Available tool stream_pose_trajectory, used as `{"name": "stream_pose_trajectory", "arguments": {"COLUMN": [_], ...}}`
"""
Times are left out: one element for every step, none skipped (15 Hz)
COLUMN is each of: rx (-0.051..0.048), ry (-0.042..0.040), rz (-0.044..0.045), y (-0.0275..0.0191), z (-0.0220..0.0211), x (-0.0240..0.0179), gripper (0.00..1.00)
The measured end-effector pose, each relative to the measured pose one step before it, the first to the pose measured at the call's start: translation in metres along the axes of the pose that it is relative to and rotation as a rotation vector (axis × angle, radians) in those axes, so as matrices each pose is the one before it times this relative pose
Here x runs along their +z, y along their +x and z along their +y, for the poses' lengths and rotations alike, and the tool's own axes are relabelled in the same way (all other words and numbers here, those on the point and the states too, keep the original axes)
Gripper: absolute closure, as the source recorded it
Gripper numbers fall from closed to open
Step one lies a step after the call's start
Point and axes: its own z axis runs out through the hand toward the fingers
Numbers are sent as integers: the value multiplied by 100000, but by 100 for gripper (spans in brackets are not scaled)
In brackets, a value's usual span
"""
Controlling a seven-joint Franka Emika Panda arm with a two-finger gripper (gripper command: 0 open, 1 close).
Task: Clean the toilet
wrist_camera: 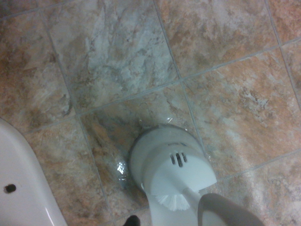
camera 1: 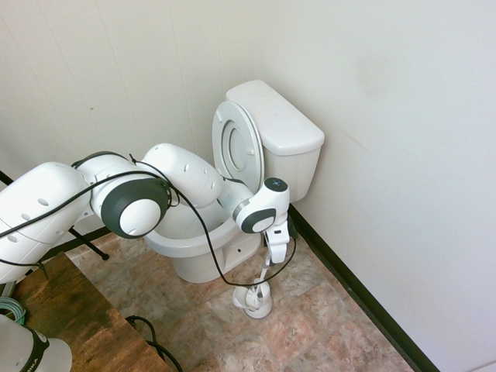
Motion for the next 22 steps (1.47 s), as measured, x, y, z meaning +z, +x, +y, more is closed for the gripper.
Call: {"name": "stream_pose_trajectory", "arguments": {"rx": [-39, -36, -1, 3, -19, -11, 9, 19, 36, 31, -1, -21, -33, -61, -114, -151, -75, 79, 78, 59, 32, 4], "ry": [-338, -139, -312, -279, -82, -77, -179, -135, -105, -79, -64, -116, -177, -216, -193, -111, -86, -151, -75, 22, 84, 210], "rz": [-1, 42, -77, -101, -10, 10, -21, 6, -1, -15, -14, -22, -35, -42, -50, -25, -18, -48, -13, 9, 26, 70], "y": [67, 62, 49, 24, 9, 7, -2, 14, 26, 18, -4, -20, -32, -54, -92, -113, -97, -44, -1, 10, 18, 39], "z": [-131, -132, -42, -11, -19, 5, 54, 43, 39, 31, 19, 29, 45, 50, 32, -2, -5, 35, 22, -7, -30, -81], "x": [253, 136, 95, 91, 117, 140, 135, 98, 74, 59, 48, 82, 127, 157, 141, 78, 60, 115, 65, 3, -6, -42], "gripper": [0, 0, 0, 0, 0, 0, 0, 0, 100, 100, 100, 100, 100, 100, 100, 100, 100, 100, 100, 100, 100, 100]}}
